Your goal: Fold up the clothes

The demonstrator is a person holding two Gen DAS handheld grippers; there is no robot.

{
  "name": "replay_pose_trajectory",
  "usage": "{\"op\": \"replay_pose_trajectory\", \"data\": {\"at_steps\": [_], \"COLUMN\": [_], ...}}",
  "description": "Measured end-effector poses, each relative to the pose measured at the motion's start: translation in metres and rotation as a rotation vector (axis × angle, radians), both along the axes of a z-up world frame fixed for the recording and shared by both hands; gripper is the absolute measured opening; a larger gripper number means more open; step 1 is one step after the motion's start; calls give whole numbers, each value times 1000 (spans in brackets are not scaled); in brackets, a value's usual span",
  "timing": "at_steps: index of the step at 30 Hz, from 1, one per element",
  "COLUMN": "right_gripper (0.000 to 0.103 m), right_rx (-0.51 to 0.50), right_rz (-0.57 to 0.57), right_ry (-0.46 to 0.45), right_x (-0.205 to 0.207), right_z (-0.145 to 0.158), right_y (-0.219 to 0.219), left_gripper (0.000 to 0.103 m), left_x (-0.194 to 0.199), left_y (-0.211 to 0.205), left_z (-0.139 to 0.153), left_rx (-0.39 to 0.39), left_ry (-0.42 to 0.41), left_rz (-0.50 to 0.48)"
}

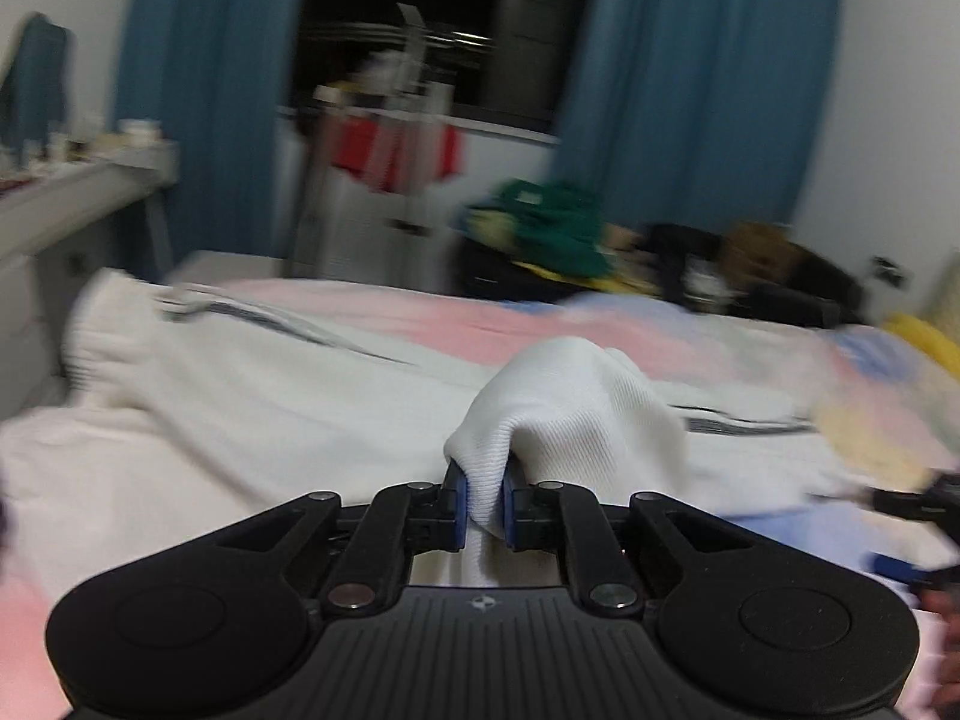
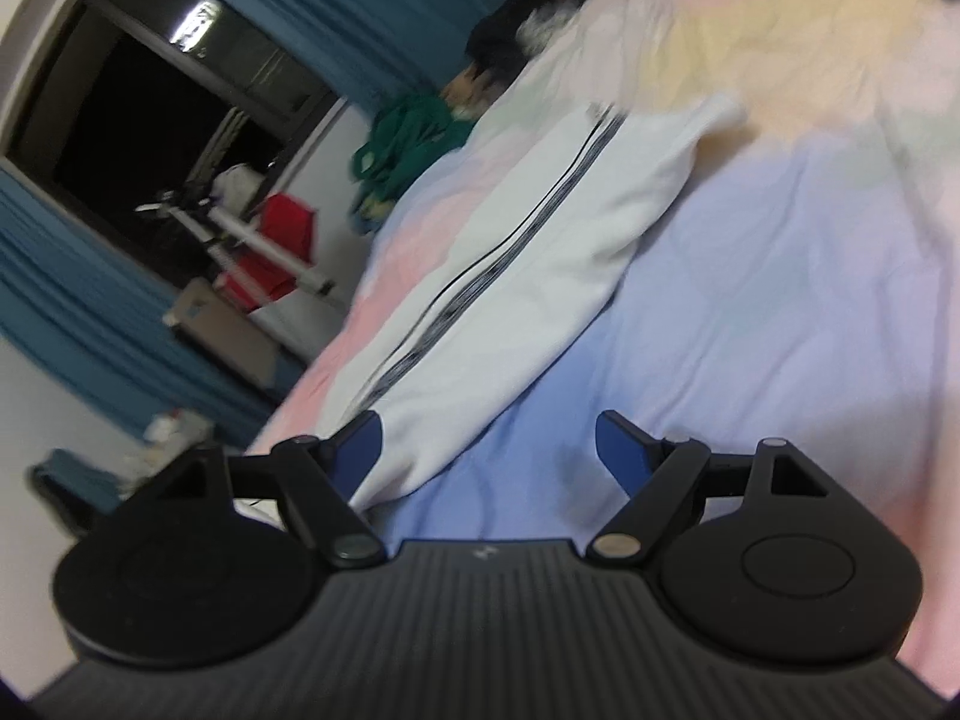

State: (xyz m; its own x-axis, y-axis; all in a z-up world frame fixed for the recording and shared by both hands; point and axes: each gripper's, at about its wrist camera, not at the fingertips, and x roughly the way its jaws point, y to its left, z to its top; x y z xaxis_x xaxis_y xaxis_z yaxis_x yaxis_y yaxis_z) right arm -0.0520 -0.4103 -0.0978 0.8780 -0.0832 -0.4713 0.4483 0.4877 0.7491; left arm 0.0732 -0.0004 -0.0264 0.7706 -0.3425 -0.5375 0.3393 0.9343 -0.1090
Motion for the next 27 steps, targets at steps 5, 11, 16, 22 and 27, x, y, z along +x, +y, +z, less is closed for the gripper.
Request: {"op": "replay_pose_trajectory", "data": {"at_steps": [5,11,16,22,27], "right_gripper": [80,76,77,62,24], "right_rx": [123,264,351,266,219], "right_rz": [174,410,478,530,548], "right_ry": [-74,-102,-87,-40,-85], "right_x": [24,75,129,172,170], "right_z": [-12,-28,-42,-65,-56], "right_y": [25,86,121,143,147], "left_gripper": [12,12,12,12,12], "left_x": [39,65,71,68,62], "left_y": [52,85,79,68,64], "left_z": [-32,-52,-58,-64,-65], "left_rx": [69,16,11,17,5], "left_ry": [57,148,151,142,128], "left_rz": [160,228,239,250,263]}}
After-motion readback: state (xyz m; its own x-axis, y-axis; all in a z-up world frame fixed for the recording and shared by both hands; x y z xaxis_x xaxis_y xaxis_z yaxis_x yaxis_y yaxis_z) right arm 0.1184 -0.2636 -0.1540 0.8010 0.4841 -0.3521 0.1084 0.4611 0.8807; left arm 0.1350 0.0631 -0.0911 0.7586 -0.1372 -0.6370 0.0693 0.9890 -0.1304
